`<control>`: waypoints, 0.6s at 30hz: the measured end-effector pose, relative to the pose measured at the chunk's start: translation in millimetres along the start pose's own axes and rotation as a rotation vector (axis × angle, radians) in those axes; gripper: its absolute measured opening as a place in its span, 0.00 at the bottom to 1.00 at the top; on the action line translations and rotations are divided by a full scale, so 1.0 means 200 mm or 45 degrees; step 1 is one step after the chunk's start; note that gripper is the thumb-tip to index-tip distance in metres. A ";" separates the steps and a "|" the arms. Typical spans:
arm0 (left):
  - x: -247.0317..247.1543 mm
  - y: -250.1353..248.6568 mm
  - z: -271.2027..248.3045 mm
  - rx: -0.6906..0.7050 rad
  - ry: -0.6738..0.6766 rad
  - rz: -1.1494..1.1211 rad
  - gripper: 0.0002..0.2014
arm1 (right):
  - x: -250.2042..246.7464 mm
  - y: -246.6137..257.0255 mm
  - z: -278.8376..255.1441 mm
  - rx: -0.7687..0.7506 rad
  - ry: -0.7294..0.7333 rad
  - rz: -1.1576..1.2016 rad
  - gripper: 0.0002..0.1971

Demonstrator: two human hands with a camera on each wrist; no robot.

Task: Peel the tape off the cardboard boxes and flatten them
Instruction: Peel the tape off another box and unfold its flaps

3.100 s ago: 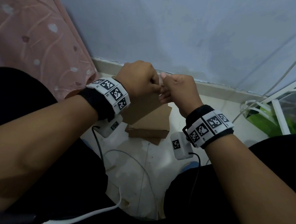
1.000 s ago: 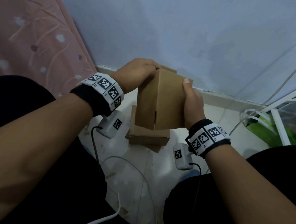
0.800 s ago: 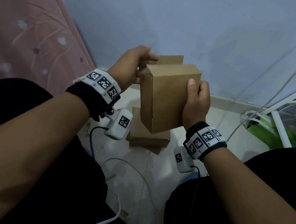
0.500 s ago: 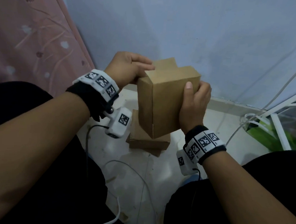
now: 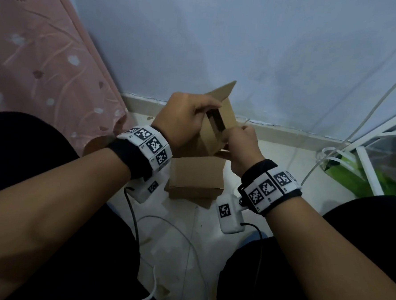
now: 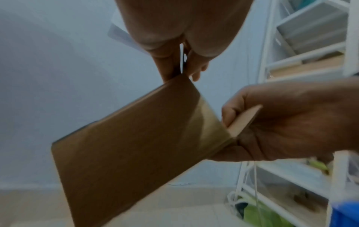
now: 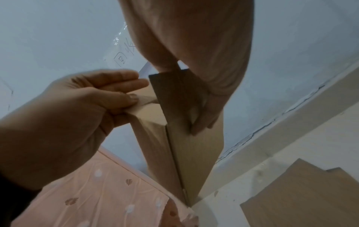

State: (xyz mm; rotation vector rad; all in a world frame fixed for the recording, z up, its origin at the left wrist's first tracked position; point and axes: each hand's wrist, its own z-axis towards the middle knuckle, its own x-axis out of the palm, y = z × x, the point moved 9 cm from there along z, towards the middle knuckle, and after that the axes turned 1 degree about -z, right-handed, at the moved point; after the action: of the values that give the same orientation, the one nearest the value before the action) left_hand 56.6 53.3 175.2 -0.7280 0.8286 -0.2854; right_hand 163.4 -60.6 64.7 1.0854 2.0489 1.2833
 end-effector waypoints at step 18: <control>0.00 0.22 -0.04 -0.454 -0.044 0.245 0.13 | 0.01 0.14 -0.08 -0.244 -0.102 0.067 0.14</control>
State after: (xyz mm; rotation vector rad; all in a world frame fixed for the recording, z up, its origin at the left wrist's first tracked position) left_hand 48.8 82.3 141.3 -0.9741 0.9204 0.0507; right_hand 160.5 -60.8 97.0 1.0900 1.8088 1.4067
